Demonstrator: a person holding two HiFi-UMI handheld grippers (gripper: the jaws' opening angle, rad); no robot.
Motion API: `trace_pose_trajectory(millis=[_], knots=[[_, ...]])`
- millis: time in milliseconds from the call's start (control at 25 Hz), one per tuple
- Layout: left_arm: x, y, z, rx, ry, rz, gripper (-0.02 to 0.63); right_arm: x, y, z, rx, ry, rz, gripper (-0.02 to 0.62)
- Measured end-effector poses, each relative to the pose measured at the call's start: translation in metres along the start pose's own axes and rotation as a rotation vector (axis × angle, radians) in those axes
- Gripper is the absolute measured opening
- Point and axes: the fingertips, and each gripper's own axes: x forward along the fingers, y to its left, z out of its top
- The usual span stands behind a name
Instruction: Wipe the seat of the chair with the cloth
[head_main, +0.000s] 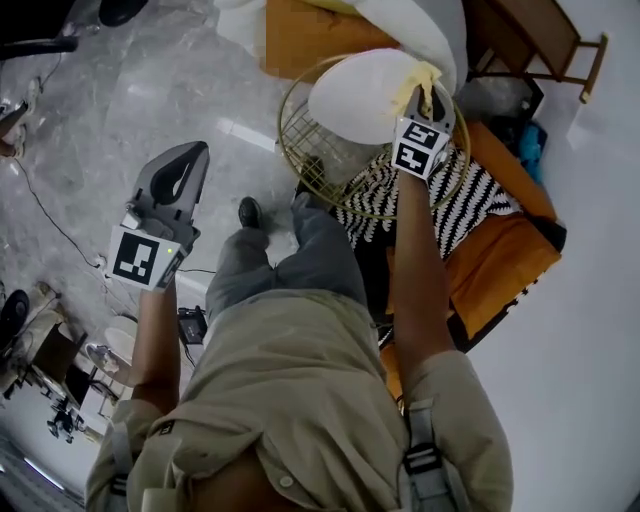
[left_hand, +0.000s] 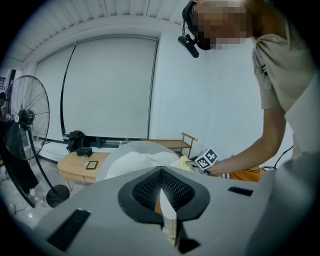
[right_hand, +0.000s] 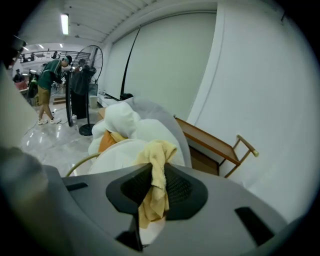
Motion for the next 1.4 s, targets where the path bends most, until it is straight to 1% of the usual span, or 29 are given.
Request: trace_pose_trajectory(millis=[160, 240, 280, 360, 400, 520, 600, 680, 800, 920, 1040, 1160, 1280, 1360, 1400], knots=[[0.004, 0.002, 0.000, 0.006, 0.007, -0.017, 0.015, -0.020, -0.024, -0.027, 0.084, 0.031, -0.104, 0.081], [0.004, 0.002, -0.002, 0.006, 0.011, -0.021, 0.015, -0.024, -0.028, -0.038, 0.123, 0.052, -0.132, 0.081], [0.004, 0.002, -0.003, 0.005, 0.013, -0.022, 0.015, -0.022, -0.025, -0.040, 0.133, 0.057, -0.132, 0.081], [0.003, 0.004, -0.006, 0.000, 0.020, -0.022, 0.015, -0.012, -0.005, -0.033, 0.132, 0.054, -0.102, 0.080], [0.003, 0.006, -0.009, -0.002, 0.025, -0.022, 0.015, -0.003, 0.011, -0.027, 0.126, 0.049, -0.072, 0.081], [0.002, 0.009, -0.014, -0.003, 0.037, -0.021, 0.015, 0.028, 0.076, -0.004, 0.102, 0.043, 0.055, 0.081], [0.003, 0.009, -0.010, -0.007, 0.019, -0.017, 0.015, 0.041, 0.113, 0.009, 0.096, 0.044, 0.122, 0.081], [0.006, 0.009, -0.004, -0.012, -0.011, -0.014, 0.015, 0.047, 0.133, 0.018, 0.105, 0.046, 0.153, 0.081], [0.010, 0.007, -0.001, -0.007, -0.023, -0.031, 0.015, 0.048, 0.138, 0.024, 0.123, 0.043, 0.153, 0.081], [0.016, 0.002, 0.007, -0.006, -0.040, -0.039, 0.014, 0.038, 0.122, 0.015, 0.117, 0.040, 0.134, 0.081], [0.022, -0.010, 0.013, 0.012, -0.032, -0.071, 0.014, 0.019, 0.085, -0.010, 0.132, 0.055, 0.082, 0.081], [0.032, -0.023, 0.016, 0.042, -0.017, -0.106, 0.015, -0.007, 0.022, -0.054, 0.213, 0.098, -0.036, 0.080], [0.043, -0.033, 0.026, 0.037, -0.048, -0.136, 0.014, -0.040, -0.041, -0.100, 0.293, 0.147, -0.183, 0.080], [0.049, -0.040, 0.030, 0.030, -0.066, -0.165, 0.015, -0.057, -0.068, -0.121, 0.310, 0.163, -0.248, 0.080], [0.052, -0.043, 0.030, 0.032, -0.063, -0.176, 0.015, -0.062, -0.075, -0.127, 0.312, 0.167, -0.263, 0.080]])
